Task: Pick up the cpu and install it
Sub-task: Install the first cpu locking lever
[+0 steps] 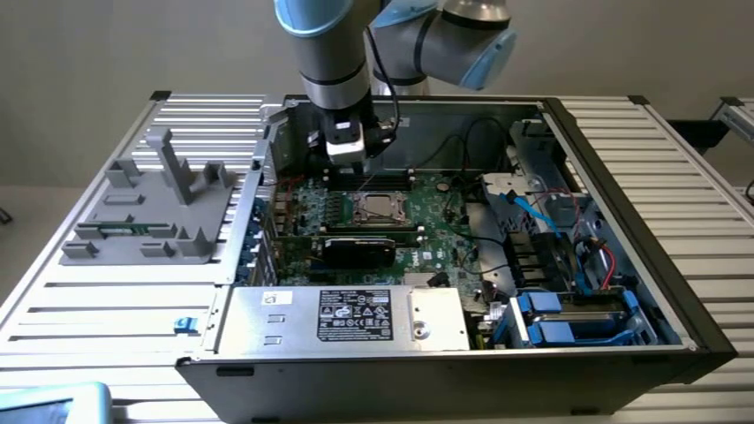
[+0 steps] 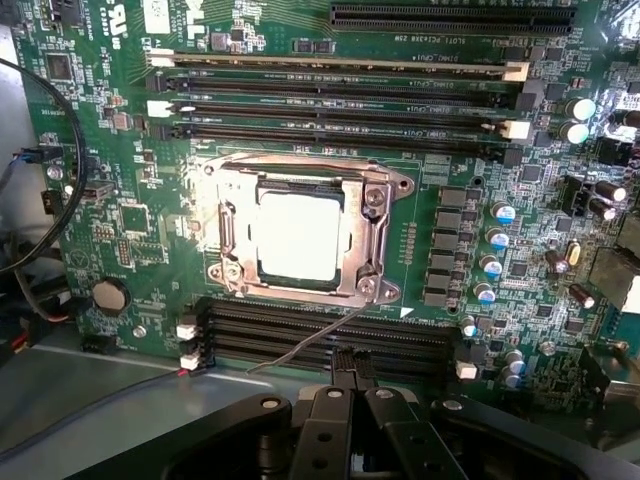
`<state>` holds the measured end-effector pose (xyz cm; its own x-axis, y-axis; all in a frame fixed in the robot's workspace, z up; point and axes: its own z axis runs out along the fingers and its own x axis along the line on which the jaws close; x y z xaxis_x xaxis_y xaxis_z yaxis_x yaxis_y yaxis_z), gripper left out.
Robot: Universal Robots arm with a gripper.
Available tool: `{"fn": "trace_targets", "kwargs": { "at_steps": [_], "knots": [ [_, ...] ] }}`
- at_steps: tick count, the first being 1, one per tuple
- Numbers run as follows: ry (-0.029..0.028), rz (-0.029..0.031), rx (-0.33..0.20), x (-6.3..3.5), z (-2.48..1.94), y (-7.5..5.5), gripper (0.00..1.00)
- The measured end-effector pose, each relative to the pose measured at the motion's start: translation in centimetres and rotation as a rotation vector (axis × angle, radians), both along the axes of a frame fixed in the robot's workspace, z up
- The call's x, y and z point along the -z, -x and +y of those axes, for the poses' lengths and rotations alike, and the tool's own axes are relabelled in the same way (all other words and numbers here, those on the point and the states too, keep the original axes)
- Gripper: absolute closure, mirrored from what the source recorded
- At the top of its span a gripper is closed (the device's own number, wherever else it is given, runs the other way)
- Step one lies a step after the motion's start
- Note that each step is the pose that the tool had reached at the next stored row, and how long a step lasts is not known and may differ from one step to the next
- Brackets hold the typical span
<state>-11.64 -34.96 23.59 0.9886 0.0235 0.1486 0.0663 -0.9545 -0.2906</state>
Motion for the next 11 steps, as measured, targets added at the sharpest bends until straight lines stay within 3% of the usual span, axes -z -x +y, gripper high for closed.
{"fn": "trace_targets", "kwargs": {
  "at_steps": [6,11],
  "knots": [
    [-0.0002,-0.0053,0.036,0.17,0.0,0.14,0.89],
    [-0.0001,-0.0055,0.064,0.6,0.01,0.59,0.89]
  ]
}}
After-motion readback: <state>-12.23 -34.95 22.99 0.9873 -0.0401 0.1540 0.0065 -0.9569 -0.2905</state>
